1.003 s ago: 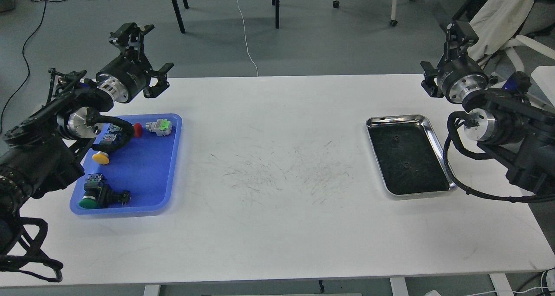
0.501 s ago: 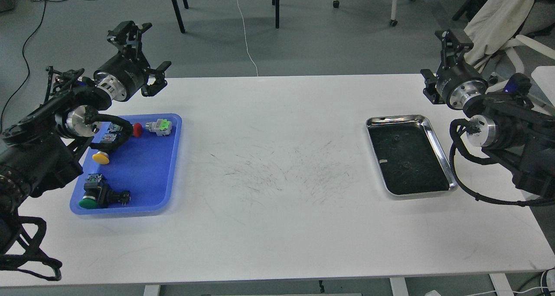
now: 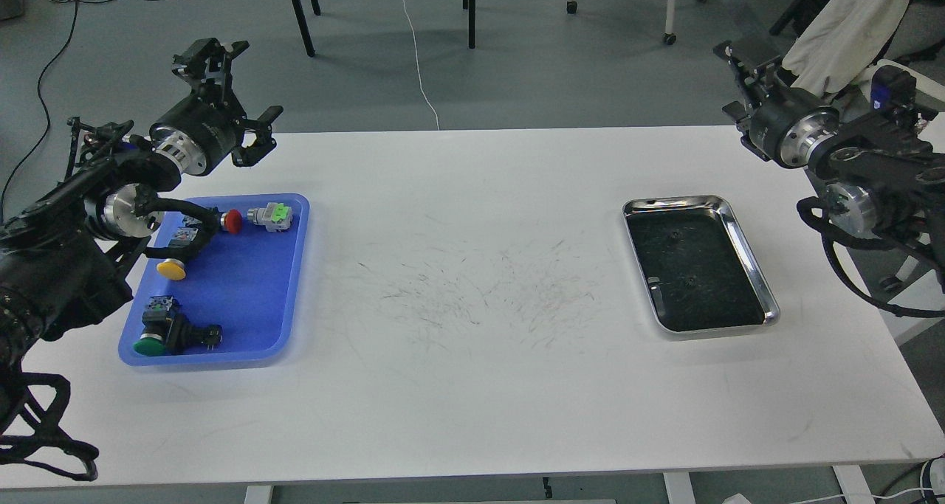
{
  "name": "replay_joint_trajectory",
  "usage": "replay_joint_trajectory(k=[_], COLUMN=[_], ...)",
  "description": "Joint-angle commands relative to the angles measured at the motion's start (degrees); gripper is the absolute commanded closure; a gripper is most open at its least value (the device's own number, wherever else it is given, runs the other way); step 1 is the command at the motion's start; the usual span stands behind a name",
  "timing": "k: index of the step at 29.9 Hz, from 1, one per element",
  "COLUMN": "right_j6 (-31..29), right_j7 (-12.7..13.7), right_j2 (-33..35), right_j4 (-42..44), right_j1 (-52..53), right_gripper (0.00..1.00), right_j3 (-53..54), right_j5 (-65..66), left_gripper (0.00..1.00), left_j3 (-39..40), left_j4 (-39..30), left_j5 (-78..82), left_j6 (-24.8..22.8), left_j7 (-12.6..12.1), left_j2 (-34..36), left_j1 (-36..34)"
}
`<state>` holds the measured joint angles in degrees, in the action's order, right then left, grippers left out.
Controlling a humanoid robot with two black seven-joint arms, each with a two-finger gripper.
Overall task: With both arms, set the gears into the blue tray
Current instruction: 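Move the right gripper over the metal tray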
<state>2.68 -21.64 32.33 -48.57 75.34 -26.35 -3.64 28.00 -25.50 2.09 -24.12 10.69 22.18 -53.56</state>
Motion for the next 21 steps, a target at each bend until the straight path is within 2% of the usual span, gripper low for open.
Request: replay_joint_trajectory(k=[1,5,9,13,17,21], right_j6=[-4.5,-5.2,-4.5,-4.6,-4.4,-2.7], right_j7=[0.0,-0.2,0.3,0.1,-0.1,0.0], right_j2=[0.0,-0.2,-0.9,-1.0,-2.8,-6.0], right_j4=[-0.2,-0.3,0.3,1.5,2.2,3.9], right_j1=[2.1,3.1,3.3,3.4,3.4,4.6], right_gripper=[0.01,0.02,0.03,0.03,0.03,0.04], right_j3=[-2.6,-3.4,-4.9,-6.6,-7.8,-14.7], right_j5=[1.1,5.2,17.3,26.6,29.5,32.2], left_gripper=[0.01,0.01,0.01,0.01,0.01,0.01], left_j3=[0.1,0.2,0.2,0.2,0.3,0.3], left_j4=[0.0,-0.1,-0.1,-0.1,-0.1,-0.2], left_j5=[-0.1,-0.1,-0.4,-0.5,-0.6,-0.6], left_j6=[-0.1,-0.1,-1.3,-1.4,-1.5,-1.7], left_j7=[0.0,0.0,0.1,1.3,1.3,1.3], left_j2=[0.8,1.2,1.6,2.2,2.3,2.3], left_j1=[0.1,0.2,0.8,1.1,1.1,1.1])
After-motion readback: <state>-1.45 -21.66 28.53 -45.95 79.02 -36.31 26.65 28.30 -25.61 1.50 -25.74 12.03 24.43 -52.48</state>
